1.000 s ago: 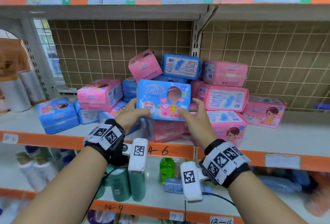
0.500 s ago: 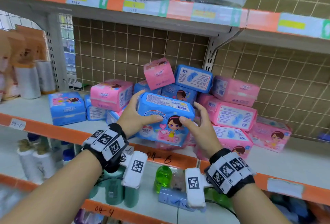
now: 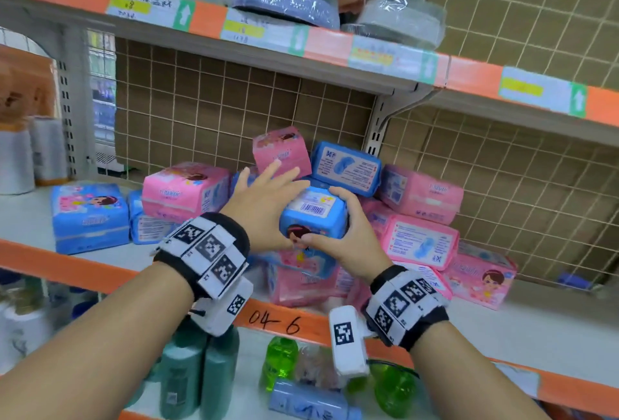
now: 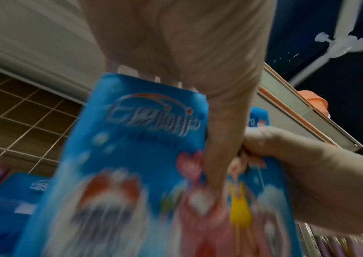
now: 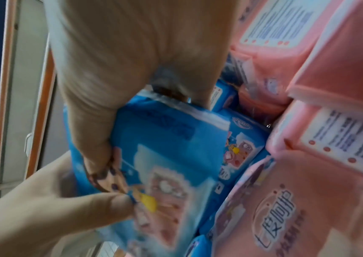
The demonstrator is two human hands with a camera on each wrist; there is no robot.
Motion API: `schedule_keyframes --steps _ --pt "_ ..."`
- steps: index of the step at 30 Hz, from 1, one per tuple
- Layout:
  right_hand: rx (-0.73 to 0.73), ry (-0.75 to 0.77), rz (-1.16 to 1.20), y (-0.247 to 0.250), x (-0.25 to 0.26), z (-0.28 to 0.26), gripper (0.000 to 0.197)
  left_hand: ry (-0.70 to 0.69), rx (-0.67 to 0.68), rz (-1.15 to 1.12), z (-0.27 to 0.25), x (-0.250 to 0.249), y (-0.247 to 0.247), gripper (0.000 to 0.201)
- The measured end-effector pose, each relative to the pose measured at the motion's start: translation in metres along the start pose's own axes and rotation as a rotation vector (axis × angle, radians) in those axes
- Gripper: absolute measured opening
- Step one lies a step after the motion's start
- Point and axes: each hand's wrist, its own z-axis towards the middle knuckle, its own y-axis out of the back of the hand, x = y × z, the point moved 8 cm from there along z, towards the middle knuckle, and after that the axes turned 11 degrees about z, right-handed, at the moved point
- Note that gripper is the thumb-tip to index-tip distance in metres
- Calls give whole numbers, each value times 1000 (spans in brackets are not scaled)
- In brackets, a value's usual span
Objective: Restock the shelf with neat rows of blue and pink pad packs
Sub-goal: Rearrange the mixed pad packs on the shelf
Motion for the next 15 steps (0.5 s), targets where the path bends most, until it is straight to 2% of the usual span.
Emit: schedule_keyframes --steps 2,4,6,8,10,12,15 --pt "90 -39 -161 -9 -5 6 83 -13 167 -30 12 -3 -17 101" --pt "164 -109 -271 -7 -11 13 89 2 202 -51 18 -3 -29 99" --pt "191 -148 -367 5 -8 26 80 39 223 -27 20 -1 -39 110" --pt "154 -136 -391 23 7 47 64 66 240 -3 23 1 -49 123" --pt "29 -80 -484 46 22 75 62 76 241 -4 24 3 -53 126" --pt "-56 -50 -822 60 29 100 78 80 244 -18 24 5 -55 127" --pt "34 -146 -1394 62 8 122 100 102 255 -39 22 9 -57 126"
